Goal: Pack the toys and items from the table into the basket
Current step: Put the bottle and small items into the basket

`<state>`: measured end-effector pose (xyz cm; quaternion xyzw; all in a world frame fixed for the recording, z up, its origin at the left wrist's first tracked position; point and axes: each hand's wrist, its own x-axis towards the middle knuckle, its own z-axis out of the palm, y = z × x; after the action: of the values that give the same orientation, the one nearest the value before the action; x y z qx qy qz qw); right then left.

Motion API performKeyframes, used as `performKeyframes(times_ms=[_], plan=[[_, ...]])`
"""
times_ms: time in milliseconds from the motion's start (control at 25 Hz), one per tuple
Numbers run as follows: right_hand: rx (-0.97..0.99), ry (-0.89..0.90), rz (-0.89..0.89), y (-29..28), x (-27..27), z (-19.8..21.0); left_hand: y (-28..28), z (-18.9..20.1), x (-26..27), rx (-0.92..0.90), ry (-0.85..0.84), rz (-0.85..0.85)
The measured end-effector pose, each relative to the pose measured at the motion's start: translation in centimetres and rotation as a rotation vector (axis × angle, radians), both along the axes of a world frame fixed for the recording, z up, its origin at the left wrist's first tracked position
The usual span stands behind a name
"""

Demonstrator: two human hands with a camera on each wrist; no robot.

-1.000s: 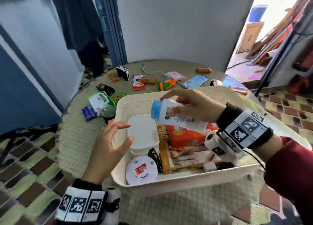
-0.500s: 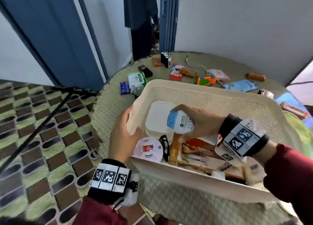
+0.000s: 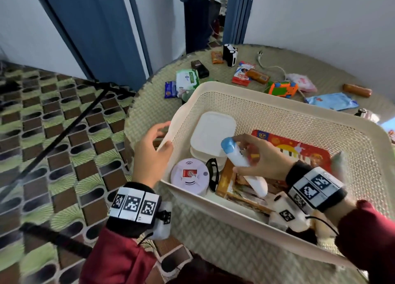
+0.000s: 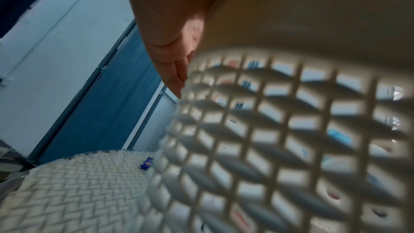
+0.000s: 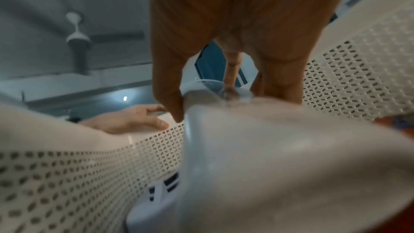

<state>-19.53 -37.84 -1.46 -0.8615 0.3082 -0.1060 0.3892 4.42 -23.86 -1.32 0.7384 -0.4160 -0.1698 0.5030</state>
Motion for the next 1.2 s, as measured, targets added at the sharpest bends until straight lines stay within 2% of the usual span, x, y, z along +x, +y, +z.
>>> performKeyframes(times_ms=[400, 600, 760, 920, 1200], plan=[[0.182, 0.203, 0.291, 1.3, 0.0, -2.7, 0.1, 0.7, -0.7, 0.013, -0.011, 0.054], [0.11, 0.332, 0.392, 2.3, 0.6, -6.5, 0.2, 0.6, -0.7, 0.048, -0.053, 0.093], [-0.079, 0.496, 0.446, 2.9, 0.9, -8.8, 0.2, 0.8, -0.9, 0.059, -0.051, 0.094], [-0.16, 0.601, 0.479, 2.9, 0.5, -9.1, 0.3, 1.0, -1.2, 0.061, -0.036, 0.106], [-0.204, 0.639, 0.569, 2.2, 0.6, -9.0, 0.4, 1.1, -1.1, 0.059, -0.019, 0.106]])
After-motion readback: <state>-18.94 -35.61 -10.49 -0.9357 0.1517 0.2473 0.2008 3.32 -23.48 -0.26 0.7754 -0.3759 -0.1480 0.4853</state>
